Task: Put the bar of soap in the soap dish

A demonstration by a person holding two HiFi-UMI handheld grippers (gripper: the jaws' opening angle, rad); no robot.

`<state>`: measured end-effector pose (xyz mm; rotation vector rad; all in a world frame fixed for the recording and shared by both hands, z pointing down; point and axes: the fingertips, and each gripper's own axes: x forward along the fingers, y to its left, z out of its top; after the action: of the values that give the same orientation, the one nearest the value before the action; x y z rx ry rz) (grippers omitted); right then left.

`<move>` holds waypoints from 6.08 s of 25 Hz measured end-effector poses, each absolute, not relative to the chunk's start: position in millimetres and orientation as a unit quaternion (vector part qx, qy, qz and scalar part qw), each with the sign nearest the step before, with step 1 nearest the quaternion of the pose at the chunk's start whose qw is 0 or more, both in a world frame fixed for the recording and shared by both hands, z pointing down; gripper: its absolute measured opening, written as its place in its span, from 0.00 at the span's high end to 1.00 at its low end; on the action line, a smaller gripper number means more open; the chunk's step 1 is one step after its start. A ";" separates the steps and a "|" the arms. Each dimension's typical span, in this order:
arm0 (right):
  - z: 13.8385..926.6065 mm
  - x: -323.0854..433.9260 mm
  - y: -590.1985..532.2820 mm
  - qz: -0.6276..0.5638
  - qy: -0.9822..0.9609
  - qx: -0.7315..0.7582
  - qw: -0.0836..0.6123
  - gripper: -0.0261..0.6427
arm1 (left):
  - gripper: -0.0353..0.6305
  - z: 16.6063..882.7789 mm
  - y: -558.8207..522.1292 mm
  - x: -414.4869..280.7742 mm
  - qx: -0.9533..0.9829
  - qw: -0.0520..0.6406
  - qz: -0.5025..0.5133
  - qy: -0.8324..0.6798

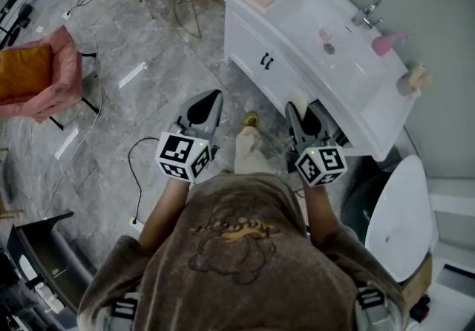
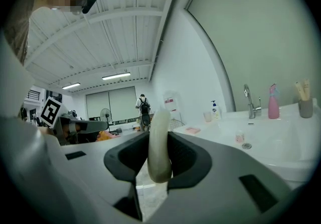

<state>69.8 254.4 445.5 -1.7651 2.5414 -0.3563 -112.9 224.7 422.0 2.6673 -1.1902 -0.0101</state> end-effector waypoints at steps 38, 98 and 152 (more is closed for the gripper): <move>433.5 156.2 -109.6 -0.125 0.855 -0.504 -0.012 0.79 | 0.94 400.8 -131.2 -25.2 0.883 0.122 -0.001 -0.452; 553.7 108.0 -348.1 -0.157 0.861 -0.459 -0.155 0.79 | 0.94 415.6 -280.0 -33.1 0.900 0.140 0.018 -0.411; 632.8 75.6 -360.8 -0.167 0.860 -0.399 -0.272 0.69 | 0.94 431.9 -293.9 -52.5 0.888 0.168 0.020 -0.428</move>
<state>75.6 -360.8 632.8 -1.5289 3.2984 -0.6410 -52.5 -293.9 431.9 2.5242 -1.2175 0.0556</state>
